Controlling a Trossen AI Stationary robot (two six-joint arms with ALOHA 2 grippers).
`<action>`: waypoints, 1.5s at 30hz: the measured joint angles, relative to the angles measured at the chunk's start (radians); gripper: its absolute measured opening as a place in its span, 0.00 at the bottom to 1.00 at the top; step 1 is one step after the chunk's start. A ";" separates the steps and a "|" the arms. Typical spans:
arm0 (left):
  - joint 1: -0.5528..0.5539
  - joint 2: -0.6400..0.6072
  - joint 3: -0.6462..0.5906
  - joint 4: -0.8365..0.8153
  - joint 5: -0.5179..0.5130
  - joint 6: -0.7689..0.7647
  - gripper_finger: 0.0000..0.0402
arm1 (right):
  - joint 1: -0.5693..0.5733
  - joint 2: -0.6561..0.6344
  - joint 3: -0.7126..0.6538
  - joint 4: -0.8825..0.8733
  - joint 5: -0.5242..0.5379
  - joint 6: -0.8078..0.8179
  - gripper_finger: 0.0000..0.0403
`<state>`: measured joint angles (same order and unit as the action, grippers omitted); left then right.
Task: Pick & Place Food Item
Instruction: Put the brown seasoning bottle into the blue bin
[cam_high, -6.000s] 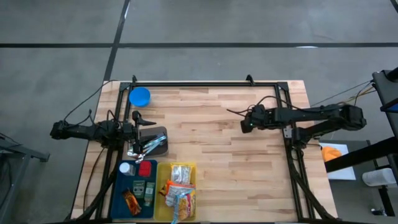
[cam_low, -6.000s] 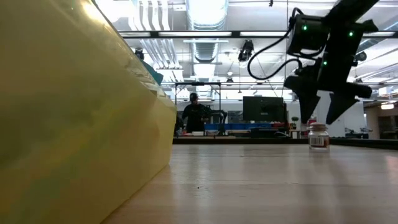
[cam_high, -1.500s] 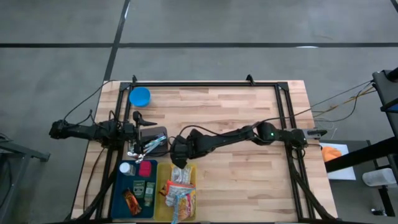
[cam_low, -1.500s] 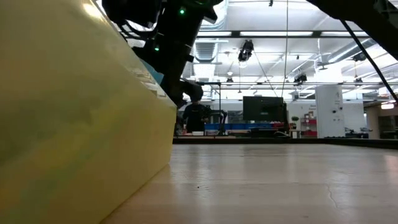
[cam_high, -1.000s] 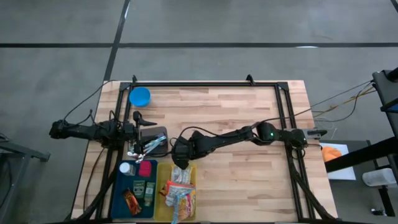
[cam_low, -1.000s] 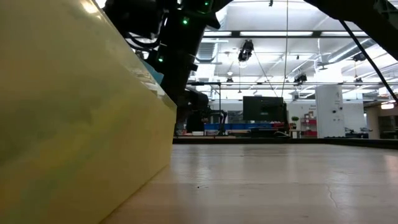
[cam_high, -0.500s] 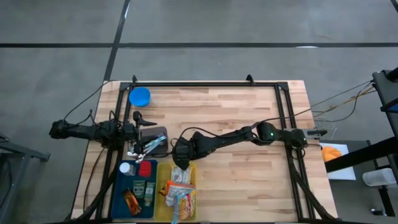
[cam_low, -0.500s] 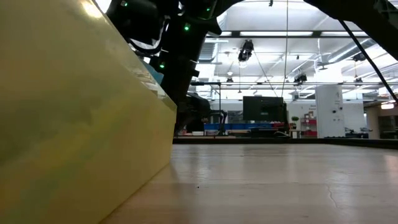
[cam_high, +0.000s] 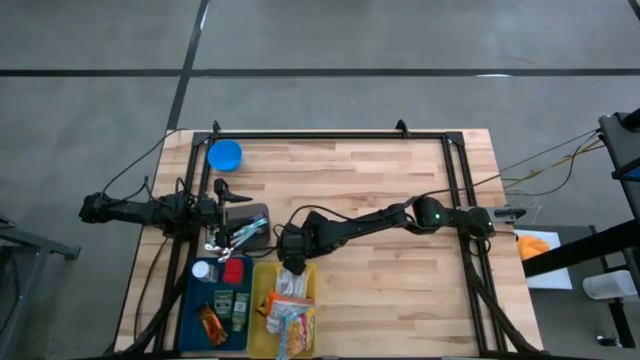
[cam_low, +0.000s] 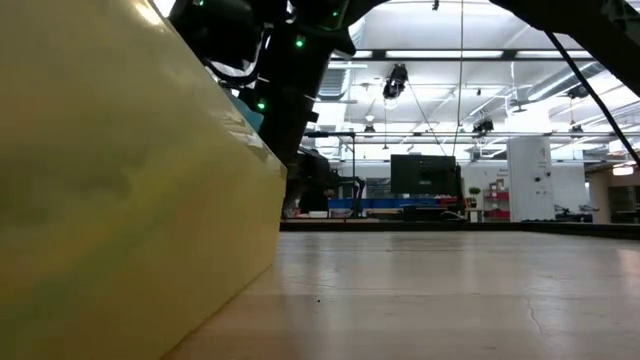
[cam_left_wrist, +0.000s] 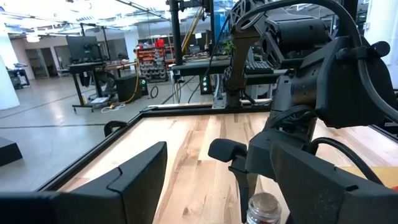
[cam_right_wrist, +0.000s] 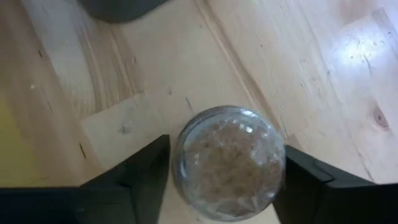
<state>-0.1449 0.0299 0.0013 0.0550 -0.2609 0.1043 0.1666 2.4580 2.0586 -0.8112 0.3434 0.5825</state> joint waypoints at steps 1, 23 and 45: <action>0.000 0.000 0.000 0.000 0.000 0.000 0.71 | 0.000 0.000 0.000 0.000 0.000 0.007 0.60; 0.000 0.000 0.000 0.000 0.000 -0.003 0.71 | 0.007 -0.113 -0.001 -0.014 0.063 0.034 0.87; 0.000 0.000 0.000 0.000 0.000 -0.002 0.71 | 0.100 -0.696 -0.797 0.750 0.211 -0.212 0.87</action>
<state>-0.1451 0.0303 0.0013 0.0547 -0.2609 0.1022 0.2665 1.7616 1.2617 -0.0611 0.5545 0.3703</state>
